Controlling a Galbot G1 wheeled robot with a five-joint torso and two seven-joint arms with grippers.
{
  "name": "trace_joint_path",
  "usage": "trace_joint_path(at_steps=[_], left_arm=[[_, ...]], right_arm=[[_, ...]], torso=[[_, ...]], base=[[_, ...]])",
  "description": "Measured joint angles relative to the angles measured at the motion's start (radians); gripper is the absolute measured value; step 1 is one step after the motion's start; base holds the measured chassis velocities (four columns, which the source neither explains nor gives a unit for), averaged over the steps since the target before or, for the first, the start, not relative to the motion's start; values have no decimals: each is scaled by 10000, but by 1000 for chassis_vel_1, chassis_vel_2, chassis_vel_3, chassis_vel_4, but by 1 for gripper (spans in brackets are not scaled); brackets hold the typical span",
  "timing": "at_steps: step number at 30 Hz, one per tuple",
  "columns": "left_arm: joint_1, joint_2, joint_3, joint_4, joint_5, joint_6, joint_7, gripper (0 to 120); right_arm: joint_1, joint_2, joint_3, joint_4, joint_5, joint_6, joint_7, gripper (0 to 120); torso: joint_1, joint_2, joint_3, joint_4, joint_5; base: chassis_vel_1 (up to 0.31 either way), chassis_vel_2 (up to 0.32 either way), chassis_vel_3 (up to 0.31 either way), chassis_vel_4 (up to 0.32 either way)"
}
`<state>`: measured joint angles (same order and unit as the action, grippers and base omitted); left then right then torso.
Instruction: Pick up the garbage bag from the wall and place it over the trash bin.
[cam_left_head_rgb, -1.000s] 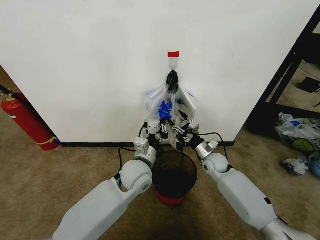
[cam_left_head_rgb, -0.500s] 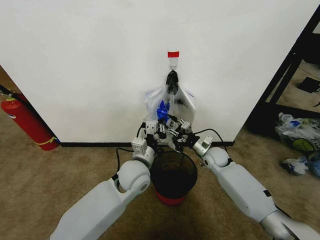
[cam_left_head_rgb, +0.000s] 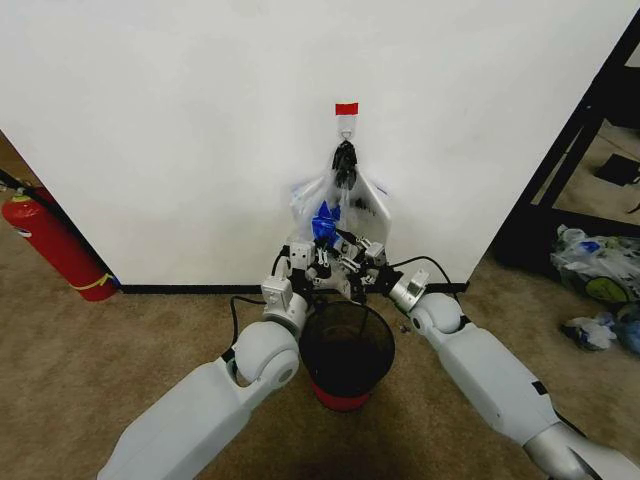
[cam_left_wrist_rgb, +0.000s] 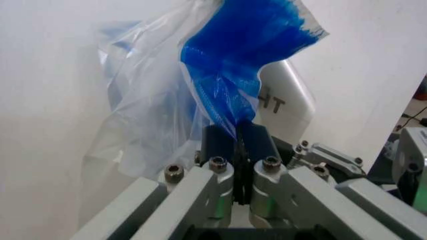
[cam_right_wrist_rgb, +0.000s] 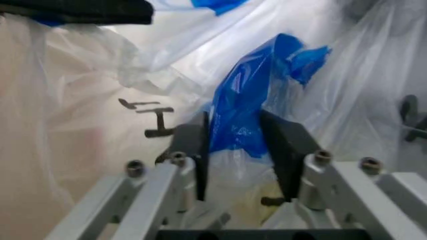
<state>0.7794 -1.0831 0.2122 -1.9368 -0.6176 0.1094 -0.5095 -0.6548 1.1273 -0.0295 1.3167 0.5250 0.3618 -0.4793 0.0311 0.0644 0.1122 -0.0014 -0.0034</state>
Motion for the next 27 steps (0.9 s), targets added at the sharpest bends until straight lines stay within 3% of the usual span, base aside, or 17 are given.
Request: trace_joint_path(at_steps=[6,18,23,27], left_arm=[[88,51,-89,-110,9,27,4,0],[322,125,-418,-293,62,-22,101,0],[659,174,-833,-670,22,-157,249,0],[1295,129,-1404,-1147,11,-211,379,0]], right_arm=[[-33,-141,86,17,-41,-215,6,1],[-503,-376,687,741,814,142,-264,0],[-1411,-566,1170,2100,2124,440,20,0],[-3014,-904,1717,3729,2805,507,584,0]], torso=[[0,0,0,-1,0],[0,0,0,0,1],[0,0,0,2,1],[-2,0,-2,-4,4]], base=[[0,0,0,0],[0,0,0,0],[0,0,0,0],[0,0,0,0]])
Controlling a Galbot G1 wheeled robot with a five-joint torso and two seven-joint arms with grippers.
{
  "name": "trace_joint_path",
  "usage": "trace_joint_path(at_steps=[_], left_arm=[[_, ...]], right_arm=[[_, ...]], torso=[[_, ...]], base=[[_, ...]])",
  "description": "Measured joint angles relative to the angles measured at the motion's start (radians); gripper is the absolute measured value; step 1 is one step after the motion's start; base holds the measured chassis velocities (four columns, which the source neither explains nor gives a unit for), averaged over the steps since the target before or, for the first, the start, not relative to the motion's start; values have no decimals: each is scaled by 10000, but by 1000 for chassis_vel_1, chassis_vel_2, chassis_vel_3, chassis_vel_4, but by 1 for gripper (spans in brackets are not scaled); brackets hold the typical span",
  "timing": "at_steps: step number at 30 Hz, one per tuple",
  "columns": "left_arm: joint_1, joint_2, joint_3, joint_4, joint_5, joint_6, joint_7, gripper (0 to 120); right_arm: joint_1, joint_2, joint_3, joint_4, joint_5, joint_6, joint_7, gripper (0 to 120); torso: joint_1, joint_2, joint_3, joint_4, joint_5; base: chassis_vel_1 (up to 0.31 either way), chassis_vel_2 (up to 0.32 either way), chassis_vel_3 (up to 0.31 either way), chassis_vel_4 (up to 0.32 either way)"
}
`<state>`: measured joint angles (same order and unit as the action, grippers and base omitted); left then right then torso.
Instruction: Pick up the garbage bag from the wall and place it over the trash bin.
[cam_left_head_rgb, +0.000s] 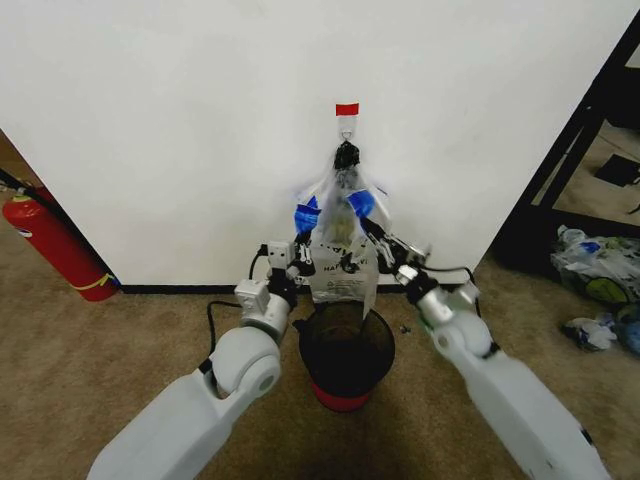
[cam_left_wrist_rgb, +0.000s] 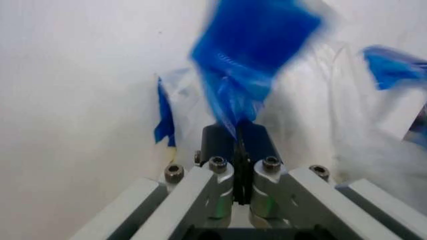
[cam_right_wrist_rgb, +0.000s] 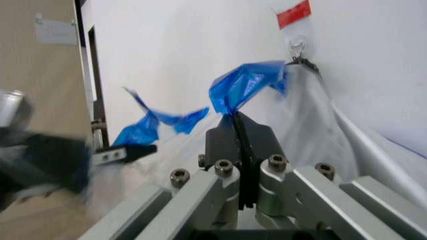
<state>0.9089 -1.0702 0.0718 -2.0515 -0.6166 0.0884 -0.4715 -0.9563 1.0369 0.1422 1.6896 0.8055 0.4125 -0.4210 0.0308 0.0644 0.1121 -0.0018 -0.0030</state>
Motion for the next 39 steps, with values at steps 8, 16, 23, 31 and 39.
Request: trace_joint_path(at_steps=[8,16,23,31,39], left_arm=[[1968,-211,-1068,-889,385,-105,359,0],[3842,-326,-1780,-1253,1112,-611,586,0],[4149,-420,-1762,-1089,1421,-877,762,0],[4042,-307,-1719,-841,1420,-930,796,0],[4118,-465,-1653,-604,1617,-1069,825,0]], right_arm=[[-2458,-246,1336,996,-1805,788,-506,0],[-3323,-286,1589,1093,-2441,1056,-742,0],[-3769,-561,2191,1370,-2764,1067,-1160,0],[-4371,-965,3323,1419,-2799,1012,-2553,0],[-4549,-942,3638,980,-3005,1218,-3251,0]], torso=[[0,0,0,1,-1],[0,0,0,1,-3],[1,0,0,2,-5],[1,-1,1,5,-5],[2,-1,2,5,-1]], base=[[0,0,0,0],[0,0,0,0],[0,0,0,0],[0,0,0,0],[0,0,0,0]])
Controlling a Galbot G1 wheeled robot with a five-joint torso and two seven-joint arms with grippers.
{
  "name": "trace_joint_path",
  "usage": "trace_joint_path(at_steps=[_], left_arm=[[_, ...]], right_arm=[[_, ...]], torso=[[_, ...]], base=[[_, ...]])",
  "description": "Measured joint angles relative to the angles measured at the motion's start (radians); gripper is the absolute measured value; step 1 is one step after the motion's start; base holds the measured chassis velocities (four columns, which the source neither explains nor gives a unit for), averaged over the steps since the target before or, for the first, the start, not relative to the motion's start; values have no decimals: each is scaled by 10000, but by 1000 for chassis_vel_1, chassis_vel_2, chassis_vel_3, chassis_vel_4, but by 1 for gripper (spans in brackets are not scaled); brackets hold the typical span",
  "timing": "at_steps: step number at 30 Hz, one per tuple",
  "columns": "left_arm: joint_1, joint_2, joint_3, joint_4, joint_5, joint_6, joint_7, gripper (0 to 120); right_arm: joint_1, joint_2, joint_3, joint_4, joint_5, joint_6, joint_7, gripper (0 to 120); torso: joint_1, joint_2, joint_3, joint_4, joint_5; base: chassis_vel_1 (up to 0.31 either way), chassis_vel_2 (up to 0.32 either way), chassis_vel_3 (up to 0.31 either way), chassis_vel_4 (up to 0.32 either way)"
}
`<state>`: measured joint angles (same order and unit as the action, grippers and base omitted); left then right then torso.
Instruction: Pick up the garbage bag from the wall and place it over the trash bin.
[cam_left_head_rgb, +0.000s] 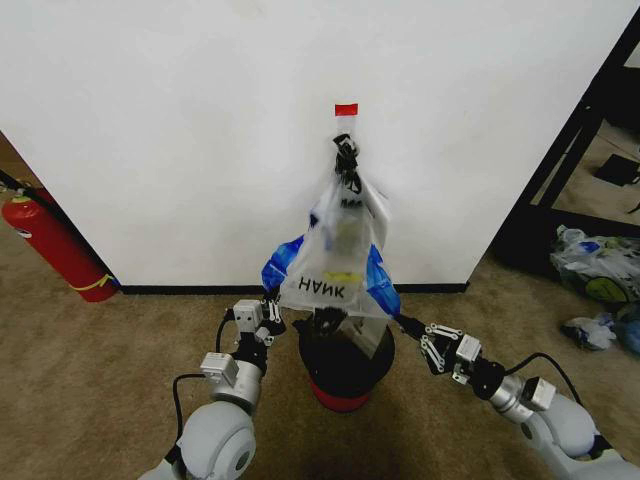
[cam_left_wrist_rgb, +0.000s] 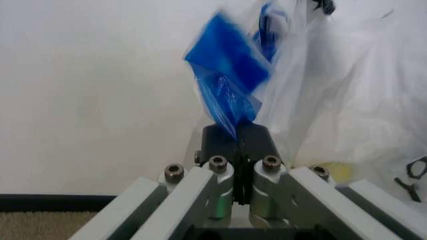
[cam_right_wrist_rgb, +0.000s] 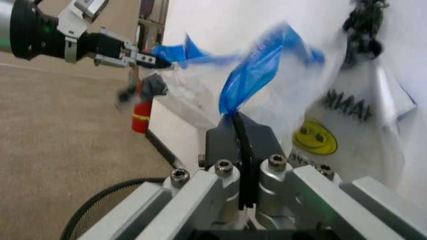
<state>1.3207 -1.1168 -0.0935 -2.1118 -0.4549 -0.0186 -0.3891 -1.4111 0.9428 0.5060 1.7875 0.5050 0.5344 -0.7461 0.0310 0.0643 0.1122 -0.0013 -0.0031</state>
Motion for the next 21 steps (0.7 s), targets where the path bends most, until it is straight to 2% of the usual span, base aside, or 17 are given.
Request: trace_joint_path(at_steps=[7,9,14,21], left_arm=[[391,35,-238,-693,215,-312,106,0],[677,50,-308,-1115,327,-395,116,0],[1258,12,-318,-1811,671,-472,119,0],[1466,-321,-138,-1725,840,-652,168,0]], right_arm=[[122,137,-415,389,540,653,489,0],[68,107,-465,877,688,708,779,0],[-100,-174,20,1974,650,560,814,0],[-90,-490,772,2221,798,488,-46,0]], torso=[[0,0,0,1,-3],[0,0,0,0,-2],[0,0,-1,0,-4],[0,0,-1,0,-4]], base=[[0,0,0,0],[0,0,0,0],[0,0,0,0],[0,0,0,0]])
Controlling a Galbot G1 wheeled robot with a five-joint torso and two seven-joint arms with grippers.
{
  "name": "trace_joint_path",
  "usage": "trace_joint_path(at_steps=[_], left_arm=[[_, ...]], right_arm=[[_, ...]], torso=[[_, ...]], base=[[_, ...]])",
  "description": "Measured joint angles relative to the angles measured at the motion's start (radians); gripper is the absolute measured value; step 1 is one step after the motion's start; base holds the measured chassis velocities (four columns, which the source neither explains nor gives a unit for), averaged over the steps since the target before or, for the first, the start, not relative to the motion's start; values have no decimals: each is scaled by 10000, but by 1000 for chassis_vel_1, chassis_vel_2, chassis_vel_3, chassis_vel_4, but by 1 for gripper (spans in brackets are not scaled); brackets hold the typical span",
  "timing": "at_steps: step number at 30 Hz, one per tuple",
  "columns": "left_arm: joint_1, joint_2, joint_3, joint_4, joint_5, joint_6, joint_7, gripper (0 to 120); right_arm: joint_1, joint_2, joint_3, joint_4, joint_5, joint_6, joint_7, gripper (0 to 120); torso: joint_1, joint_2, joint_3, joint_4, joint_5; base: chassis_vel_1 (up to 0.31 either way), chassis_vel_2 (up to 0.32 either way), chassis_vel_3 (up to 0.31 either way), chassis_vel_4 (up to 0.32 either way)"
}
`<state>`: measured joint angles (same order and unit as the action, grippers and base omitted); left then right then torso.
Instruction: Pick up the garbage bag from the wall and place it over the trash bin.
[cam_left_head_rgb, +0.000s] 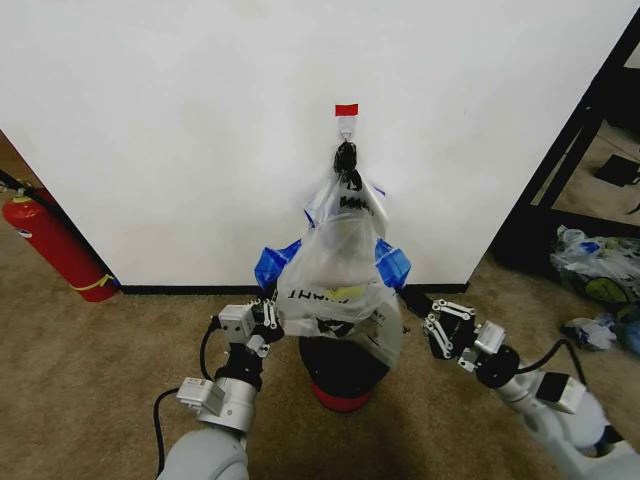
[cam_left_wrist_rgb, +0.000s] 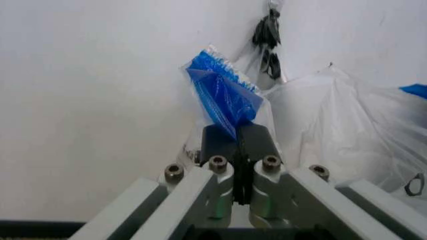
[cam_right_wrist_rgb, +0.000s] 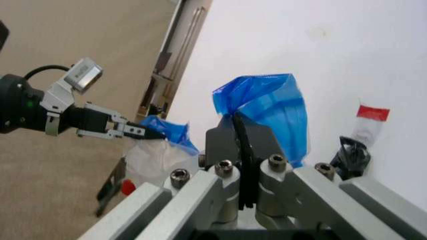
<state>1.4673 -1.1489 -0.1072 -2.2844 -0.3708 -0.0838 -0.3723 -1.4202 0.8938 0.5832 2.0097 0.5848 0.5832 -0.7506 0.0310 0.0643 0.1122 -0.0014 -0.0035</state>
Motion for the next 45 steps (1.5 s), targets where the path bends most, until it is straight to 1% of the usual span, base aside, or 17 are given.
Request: trace_joint_path(at_steps=[3,6,8,9,13,15,16,20,23,26,28,30,32,34,37,42,45], left_arm=[[49,-108,92,112,39,-30,18,0],[54,-194,224,594,182,-195,58,0],[37,-212,275,928,255,-304,62,0],[37,-212,275,928,255,-304,62,0],[12,-236,466,1729,374,-530,61,0],[-1,-224,538,2074,467,-598,61,0],[-1,-224,538,2074,467,-598,61,0],[149,-258,684,2575,866,-865,89,0],[236,-232,768,2627,978,-911,104,0],[461,58,992,2628,1293,-915,121,0],[760,345,1116,2629,1602,-910,135,0],[760,345,1116,2629,1602,-910,135,0],[1059,596,1162,2634,1873,-912,155,0],[1191,726,1164,2625,1977,-914,164,0],[1308,836,1168,2558,2102,-914,185,0],[1636,1113,1141,2243,2270,-912,202,0],[1945,1453,934,1982,2384,-880,203,0]], right_arm=[[-29,4,114,-170,-19,27,-266,0],[-97,34,140,-671,-211,151,-660,0],[-86,31,-71,-1123,-364,313,-774,0],[-86,31,-71,-1123,-364,313,-774,0],[6,357,-871,-2444,-519,901,-827,0],[62,581,-1003,-2956,-631,1109,-989,0],[62,581,-1003,-2956,-631,1109,-989,0],[289,566,-1151,-3567,-744,1218,-1320,0],[339,459,-1197,-3738,-671,1220,-1453,0],[176,84,-1275,-3834,-330,1196,-1542,0],[-148,-323,-1372,-3763,55,1128,-1811,0],[-148,-323,-1372,-3763,55,1128,-1811,0],[-665,-839,-1407,-3647,410,1067,-2414,0],[-1049,-1062,-1382,-3630,457,1033,-2834,0],[-1348,-1094,-1323,-3640,456,1030,-3073,0],[-1876,-882,-1263,-3579,547,1040,-3149,0],[-2141,-697,-1249,-3567,570,1071,-3141,0]], torso=[[0,0,0,0,2],[0,0,0,-2,1],[0,0,1,-2,1],[0,0,1,-2,1],[0,0,1,1,4],[1,0,1,-5,3],[1,0,1,-5,3],[1,0,1,1,1],[1,0,1,1,2],[0,0,0,0,2],[0,0,0,-1,1],[0,0,0,-1,1],[0,0,0,2,1],[0,0,0,-3,1],[0,0,0,-2,1],[0,1,-1,0,1],[0,1,-1,-2,1]], base=[[0,0,0,0],[0,0,0,0],[0,0,0,0],[0,0,0,0],[0,0,0,0],[0,0,0,0],[0,0,0,0],[0,0,0,0],[0,0,0,0],[0,0,0,0],[0,0,0,0],[0,0,0,0],[0,0,0,0],[0,0,0,0],[0,0,0,0],[0,0,0,0],[0,0,0,0]])
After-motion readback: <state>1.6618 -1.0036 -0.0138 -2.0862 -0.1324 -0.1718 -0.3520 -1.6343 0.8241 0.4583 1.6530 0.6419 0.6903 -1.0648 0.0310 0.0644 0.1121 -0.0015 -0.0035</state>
